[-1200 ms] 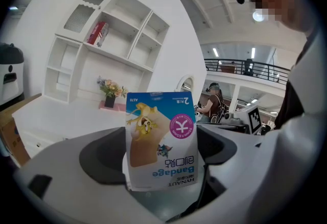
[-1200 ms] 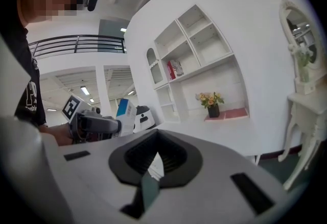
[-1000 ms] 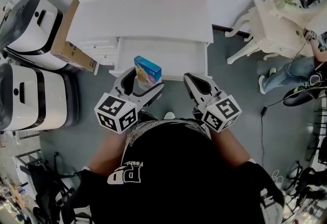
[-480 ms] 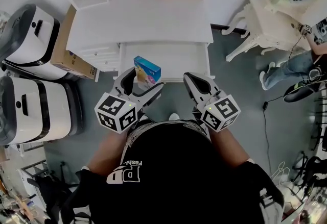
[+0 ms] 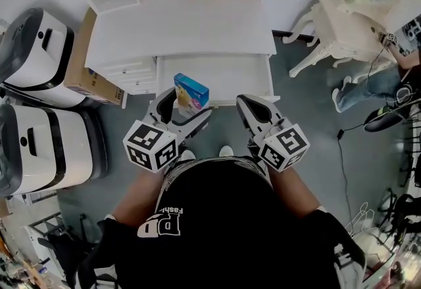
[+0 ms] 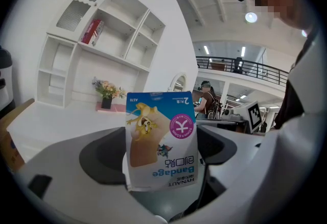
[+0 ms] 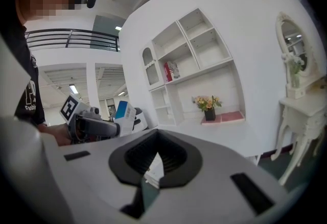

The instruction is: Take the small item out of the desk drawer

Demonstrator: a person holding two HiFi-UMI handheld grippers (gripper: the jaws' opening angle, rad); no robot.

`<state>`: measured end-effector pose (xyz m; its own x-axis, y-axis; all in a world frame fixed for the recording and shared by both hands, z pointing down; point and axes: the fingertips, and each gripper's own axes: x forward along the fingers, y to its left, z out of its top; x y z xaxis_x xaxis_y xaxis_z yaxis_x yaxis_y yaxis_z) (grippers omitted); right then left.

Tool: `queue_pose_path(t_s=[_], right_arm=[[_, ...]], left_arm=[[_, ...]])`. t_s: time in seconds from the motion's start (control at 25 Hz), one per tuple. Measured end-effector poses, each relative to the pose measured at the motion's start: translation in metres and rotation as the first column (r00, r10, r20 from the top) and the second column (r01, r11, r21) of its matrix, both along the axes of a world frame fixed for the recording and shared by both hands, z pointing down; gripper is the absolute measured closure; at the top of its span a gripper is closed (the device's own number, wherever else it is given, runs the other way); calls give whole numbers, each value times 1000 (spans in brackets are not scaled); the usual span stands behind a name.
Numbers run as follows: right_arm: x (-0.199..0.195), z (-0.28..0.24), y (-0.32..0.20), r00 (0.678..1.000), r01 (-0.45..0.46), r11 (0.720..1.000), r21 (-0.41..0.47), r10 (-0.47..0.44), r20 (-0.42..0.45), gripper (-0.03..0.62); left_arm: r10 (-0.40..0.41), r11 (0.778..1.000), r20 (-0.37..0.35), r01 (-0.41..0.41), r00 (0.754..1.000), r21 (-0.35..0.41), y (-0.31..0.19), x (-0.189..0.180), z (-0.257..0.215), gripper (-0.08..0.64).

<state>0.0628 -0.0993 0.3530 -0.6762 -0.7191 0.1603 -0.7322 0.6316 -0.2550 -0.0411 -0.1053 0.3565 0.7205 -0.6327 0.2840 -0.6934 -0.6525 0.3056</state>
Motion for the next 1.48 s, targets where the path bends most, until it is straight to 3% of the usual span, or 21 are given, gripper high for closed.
queue_pose_path(t_s=[1.48], right_arm=[[-22, 4, 8, 1000, -4, 1000, -10, 4, -31, 586]], left_arm=[[10, 1000, -8, -10, 1000, -6, 3, -22, 3, 138]])
